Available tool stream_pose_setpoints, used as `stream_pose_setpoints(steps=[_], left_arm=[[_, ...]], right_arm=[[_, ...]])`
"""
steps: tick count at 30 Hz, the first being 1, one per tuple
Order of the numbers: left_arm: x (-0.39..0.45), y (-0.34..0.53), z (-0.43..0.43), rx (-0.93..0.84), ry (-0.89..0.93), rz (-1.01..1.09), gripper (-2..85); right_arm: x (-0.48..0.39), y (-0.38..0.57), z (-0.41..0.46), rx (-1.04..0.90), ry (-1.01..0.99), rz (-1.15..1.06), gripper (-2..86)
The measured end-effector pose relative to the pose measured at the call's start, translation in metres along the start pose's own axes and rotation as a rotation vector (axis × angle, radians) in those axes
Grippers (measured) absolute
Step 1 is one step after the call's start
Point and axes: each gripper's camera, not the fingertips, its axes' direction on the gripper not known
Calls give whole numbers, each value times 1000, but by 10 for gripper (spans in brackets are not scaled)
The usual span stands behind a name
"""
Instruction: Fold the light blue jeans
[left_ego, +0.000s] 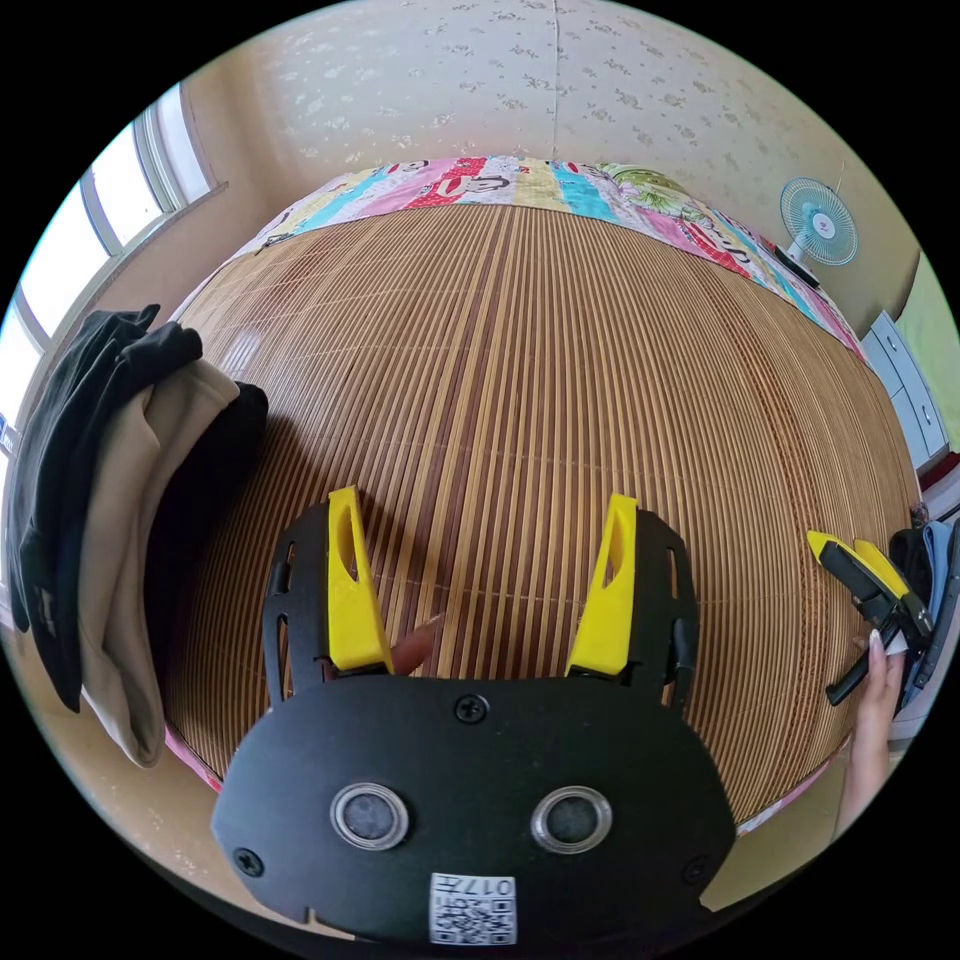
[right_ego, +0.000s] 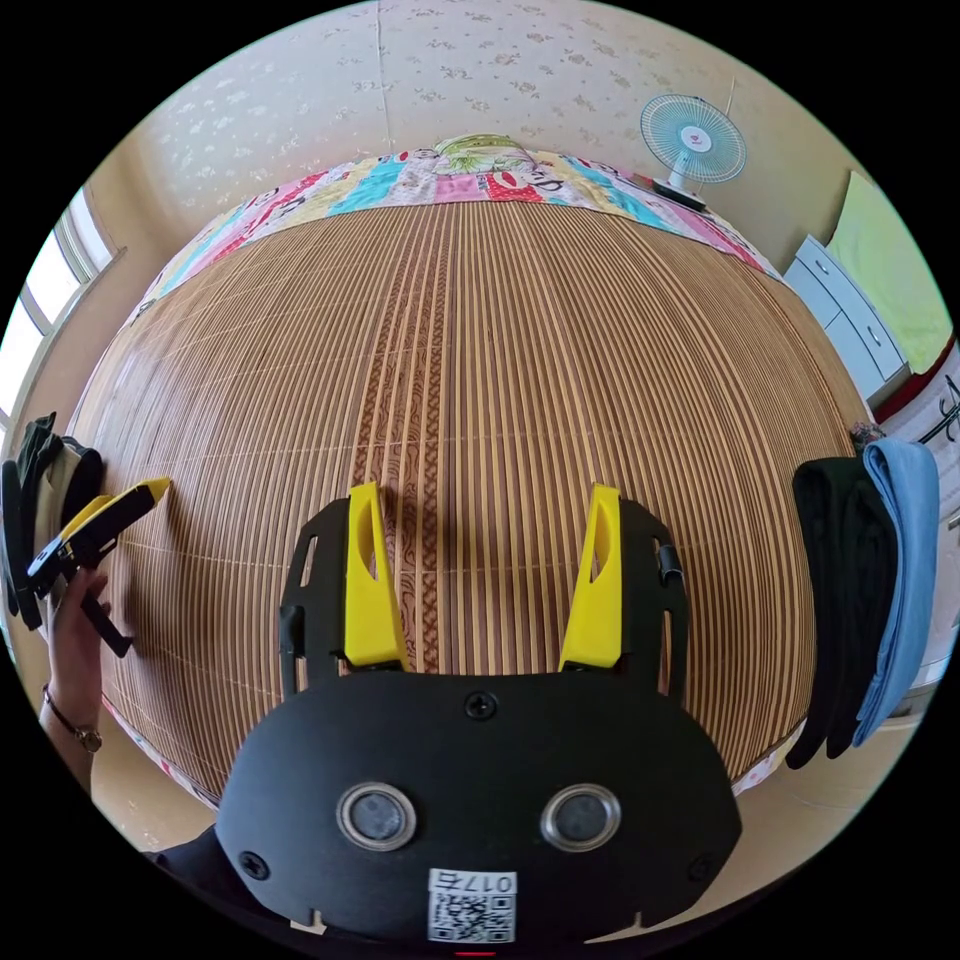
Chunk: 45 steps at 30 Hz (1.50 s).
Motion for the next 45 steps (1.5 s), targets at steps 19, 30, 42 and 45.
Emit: stream_pose_setpoints(steps=[19, 30, 42, 45], left_arm=[[18, -1, -3, 1, 2, -2, 314], [26, -5, -3, 2, 4, -3, 314], [29, -12, 2, 2, 5, -3, 314], [29, -13, 3, 3, 3, -2, 314]], right_arm=[[-18, 2, -6, 5, -9, -15, 252], [-19, -1, -5, 4, -20, -20, 248], [-8, -12, 3, 3, -17, -17, 249], [-3, -16, 6, 3, -15, -18, 249]])
